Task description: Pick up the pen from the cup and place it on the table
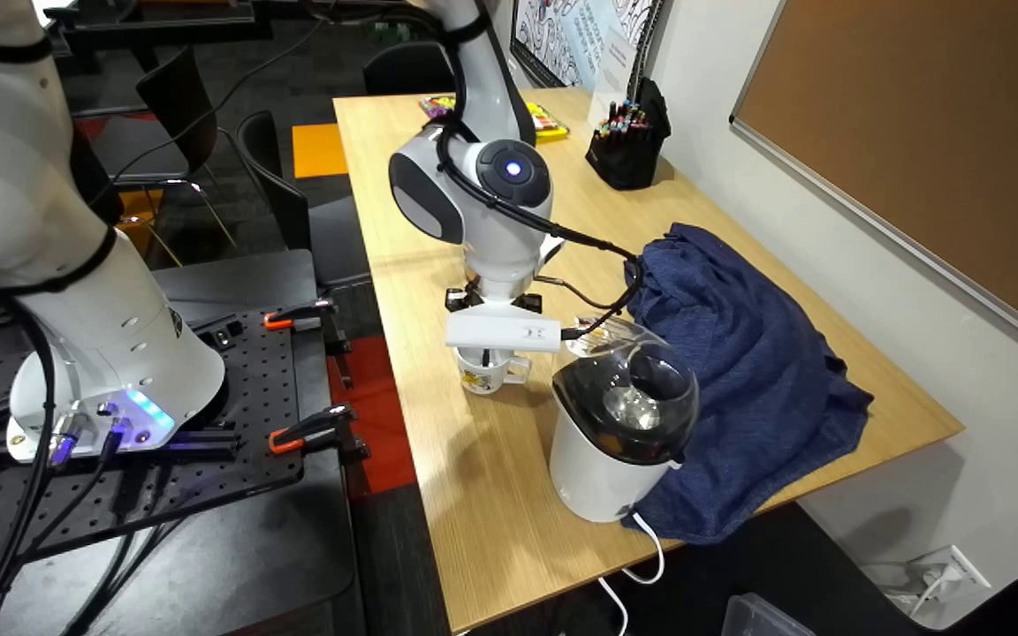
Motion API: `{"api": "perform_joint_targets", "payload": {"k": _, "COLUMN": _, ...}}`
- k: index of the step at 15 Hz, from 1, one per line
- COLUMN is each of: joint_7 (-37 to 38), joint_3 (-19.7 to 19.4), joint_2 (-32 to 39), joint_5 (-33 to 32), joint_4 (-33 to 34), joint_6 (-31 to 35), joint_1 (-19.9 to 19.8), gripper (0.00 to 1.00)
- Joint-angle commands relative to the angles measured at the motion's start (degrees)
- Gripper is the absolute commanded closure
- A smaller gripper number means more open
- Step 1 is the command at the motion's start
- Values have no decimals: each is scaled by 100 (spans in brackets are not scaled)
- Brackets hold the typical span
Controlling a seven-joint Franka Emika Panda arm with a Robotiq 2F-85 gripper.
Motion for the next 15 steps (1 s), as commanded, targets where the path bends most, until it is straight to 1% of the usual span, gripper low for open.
{"api": "perform_joint_targets", "payload": {"k": 1, "joint_7": -87, "joint_3": 115, "joint_2": 730, "joint_5": 192, "joint_4": 341, "joint_6": -314, "joint_1": -130, "gripper": 59}}
{"api": "perform_joint_targets", "payload": {"k": 5, "joint_7": -203, "joint_3": 181, "joint_2": 618, "joint_5": 224, "joint_4": 279, "joint_6": -364, "joint_1": -124, "gripper": 59}}
{"api": "perform_joint_targets", "payload": {"k": 8, "joint_7": -296, "joint_3": 238, "joint_2": 549, "joint_5": 257, "joint_4": 234, "joint_6": -398, "joint_1": -150, "gripper": 56}}
{"api": "perform_joint_targets", "payload": {"k": 12, "joint_7": -435, "joint_3": 333, "joint_2": 501, "joint_5": 461, "joint_4": 239, "joint_6": -376, "joint_1": -179, "gripper": 58}}
{"api": "perform_joint_targets", "payload": {"k": 13, "joint_7": -471, "joint_3": 344, "joint_2": 500, "joint_5": 517, "joint_4": 248, "joint_6": -374, "joint_1": -181, "gripper": 68}}
{"api": "perform_joint_targets", "payload": {"k": 14, "joint_7": -470, "joint_3": 356, "joint_2": 499, "joint_5": 551, "joint_4": 255, "joint_6": -380, "joint_1": -184, "gripper": 83}}
{"api": "perform_joint_targets", "payload": {"k": 15, "joint_7": -460, "joint_3": 363, "joint_2": 498, "joint_5": 572, "joint_4": 263, "joint_6": -381, "joint_1": -187, "gripper": 84}}
